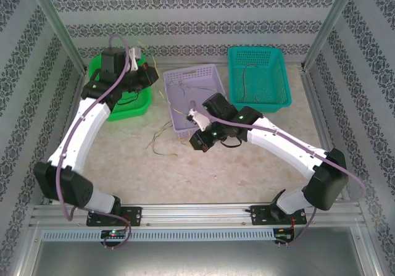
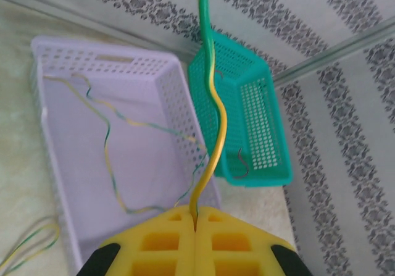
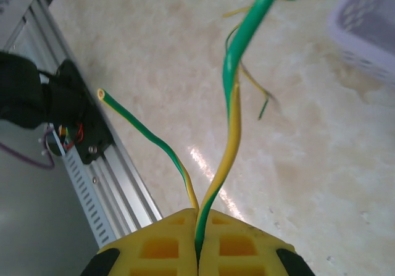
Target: Untangle the cables
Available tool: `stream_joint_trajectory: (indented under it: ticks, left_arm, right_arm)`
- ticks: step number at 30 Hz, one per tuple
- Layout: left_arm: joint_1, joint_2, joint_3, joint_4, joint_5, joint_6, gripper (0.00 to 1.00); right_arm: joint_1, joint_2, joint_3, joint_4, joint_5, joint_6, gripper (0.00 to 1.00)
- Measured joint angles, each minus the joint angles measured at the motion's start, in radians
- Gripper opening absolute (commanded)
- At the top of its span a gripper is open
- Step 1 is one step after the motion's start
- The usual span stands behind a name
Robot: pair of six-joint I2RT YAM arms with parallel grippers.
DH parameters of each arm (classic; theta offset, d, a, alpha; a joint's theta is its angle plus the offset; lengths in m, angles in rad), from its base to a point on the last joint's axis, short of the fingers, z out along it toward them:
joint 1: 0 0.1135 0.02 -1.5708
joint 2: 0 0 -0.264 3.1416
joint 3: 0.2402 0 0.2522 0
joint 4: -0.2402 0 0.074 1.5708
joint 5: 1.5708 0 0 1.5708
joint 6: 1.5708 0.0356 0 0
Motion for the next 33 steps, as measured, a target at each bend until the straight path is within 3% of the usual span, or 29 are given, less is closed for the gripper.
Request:
stream_joint_trajectory:
  ticks: [10, 16, 20, 28, 33]
  left_arm:
    - [0.026, 0.271, 0.297, -0.015, 0.094, -0.180, 0.00]
    - [0.026, 0.365, 0.495, -0.106, 0.135, -0.197, 0.00]
    - [0.027, 0.372, 0.539, -0.115, 0.179, -0.197, 0.00]
    - [0.024, 0.366, 0.549, -0.036, 0.299, -0.198, 0.00]
    - [0.002, 0.332, 0.549, -0.036, 0.330, -0.161, 0.00]
  right_arm:
    - [0.043, 0.024, -0.045, 0.200, 0.133, -0.054, 0.00]
    - [0.043, 0.024, -0.035, 0.244, 0.210, -0.098, 0.00]
    - [0.043, 0.023, -0.024, 0.241, 0.230, -0.118, 0.01]
    - [0.014, -0.074, -0.003, 0.125, 0.235, -0.077, 0.53]
    - [-0.077, -0.172, 0.051, 0.084, 0.247, -0.029, 0.67]
